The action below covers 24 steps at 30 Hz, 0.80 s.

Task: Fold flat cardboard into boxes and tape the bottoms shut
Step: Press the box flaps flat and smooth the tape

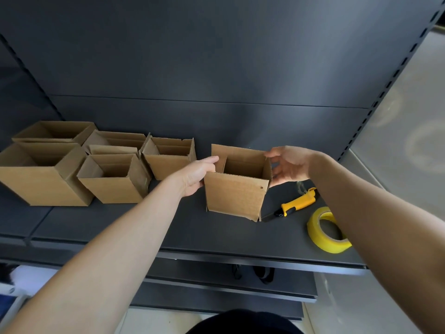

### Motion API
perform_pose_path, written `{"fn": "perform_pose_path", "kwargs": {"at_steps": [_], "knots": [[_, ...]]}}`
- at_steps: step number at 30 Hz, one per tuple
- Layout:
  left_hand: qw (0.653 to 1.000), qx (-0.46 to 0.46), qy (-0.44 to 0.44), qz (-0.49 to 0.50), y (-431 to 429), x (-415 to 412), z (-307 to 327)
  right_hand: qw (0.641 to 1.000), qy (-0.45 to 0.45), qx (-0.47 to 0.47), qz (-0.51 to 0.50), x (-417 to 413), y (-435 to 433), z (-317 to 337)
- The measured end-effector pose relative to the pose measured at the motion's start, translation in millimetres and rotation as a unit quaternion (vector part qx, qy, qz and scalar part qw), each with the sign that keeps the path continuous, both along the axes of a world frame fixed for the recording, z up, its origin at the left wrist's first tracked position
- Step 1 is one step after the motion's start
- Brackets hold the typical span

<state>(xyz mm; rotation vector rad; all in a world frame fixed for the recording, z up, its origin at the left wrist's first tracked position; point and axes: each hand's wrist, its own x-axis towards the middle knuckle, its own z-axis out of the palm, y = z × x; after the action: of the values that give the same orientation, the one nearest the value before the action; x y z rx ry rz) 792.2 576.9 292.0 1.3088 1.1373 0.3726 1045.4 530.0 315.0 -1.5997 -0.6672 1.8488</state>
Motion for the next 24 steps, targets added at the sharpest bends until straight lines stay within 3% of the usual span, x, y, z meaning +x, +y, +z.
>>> {"fn": "perform_pose_path", "kwargs": {"at_steps": [3, 6, 8, 11, 14, 19, 24], "knots": [[1.000, 0.003, -0.003, -0.016, 0, 0, 0, 0.999, 0.047, 0.015, -0.002, 7, -8, -8], [1.000, 0.002, -0.013, -0.024, 2, -2, -1, 0.999, 0.020, 0.030, 0.018, 6, -11, -11], [0.999, -0.006, -0.023, -0.025, 4, -4, -2, 0.998, -0.032, 0.036, 0.036, 0, -10, -9], [0.999, -0.013, -0.030, -0.029, 4, -4, -2, 0.981, -0.179, 0.032, 0.064, -18, -8, -9], [0.999, -0.015, -0.029, -0.039, 2, -5, -3, 0.964, -0.262, 0.038, 0.031, -32, -2, -23], [0.997, -0.030, -0.019, -0.064, 7, -13, -4, 0.963, -0.265, 0.046, 0.003, -35, 2, -30], [0.993, 0.106, 0.048, 0.031, 6, -3, -9, 0.980, -0.198, 0.032, 0.005, -33, 1, -28]]}}
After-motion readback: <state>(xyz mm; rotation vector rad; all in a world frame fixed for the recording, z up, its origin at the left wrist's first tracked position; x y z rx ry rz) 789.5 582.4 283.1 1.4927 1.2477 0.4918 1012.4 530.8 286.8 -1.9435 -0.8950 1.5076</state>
